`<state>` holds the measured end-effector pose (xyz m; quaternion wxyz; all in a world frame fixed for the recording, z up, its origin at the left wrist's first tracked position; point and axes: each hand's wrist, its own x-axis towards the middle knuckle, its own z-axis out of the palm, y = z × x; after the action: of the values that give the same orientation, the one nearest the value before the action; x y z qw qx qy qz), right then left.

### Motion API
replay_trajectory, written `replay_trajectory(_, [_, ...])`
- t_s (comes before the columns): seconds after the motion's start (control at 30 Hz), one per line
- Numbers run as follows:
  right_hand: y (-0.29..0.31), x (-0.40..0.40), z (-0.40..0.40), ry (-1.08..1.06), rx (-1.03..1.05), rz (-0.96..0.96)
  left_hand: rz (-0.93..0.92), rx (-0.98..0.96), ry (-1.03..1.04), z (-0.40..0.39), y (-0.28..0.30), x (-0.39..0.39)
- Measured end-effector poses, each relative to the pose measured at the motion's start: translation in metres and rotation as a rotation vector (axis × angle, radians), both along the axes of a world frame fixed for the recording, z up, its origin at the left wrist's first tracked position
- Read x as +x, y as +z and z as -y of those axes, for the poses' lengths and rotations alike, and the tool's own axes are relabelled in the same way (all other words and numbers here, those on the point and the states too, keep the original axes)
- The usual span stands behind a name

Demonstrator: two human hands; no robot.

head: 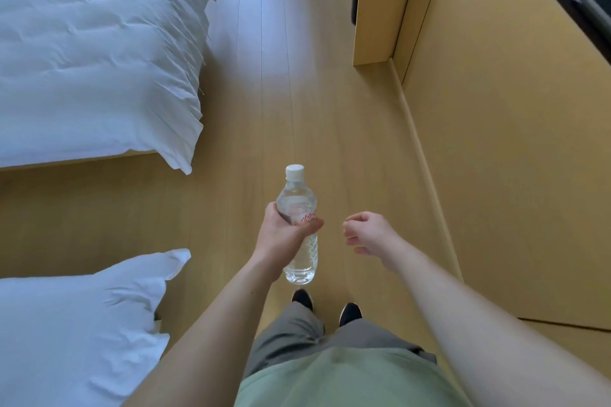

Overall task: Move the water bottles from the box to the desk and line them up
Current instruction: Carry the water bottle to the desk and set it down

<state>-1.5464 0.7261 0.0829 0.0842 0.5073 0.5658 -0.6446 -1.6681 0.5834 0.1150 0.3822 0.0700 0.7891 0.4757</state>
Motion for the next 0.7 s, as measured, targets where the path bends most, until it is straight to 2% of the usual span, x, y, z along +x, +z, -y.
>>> replay_trajectory(0.33, [-0.024,-0.097,-0.104,-0.011,0.0,0.061,-0.003,0.024,0.019,-0.104,-0.019,-0.115])
replay_trajectory(0.7, [0.002,-0.267,-0.22,-0.067,0.033,0.029,-0.002,0.041,-0.032,-0.222,-0.011,-0.284])
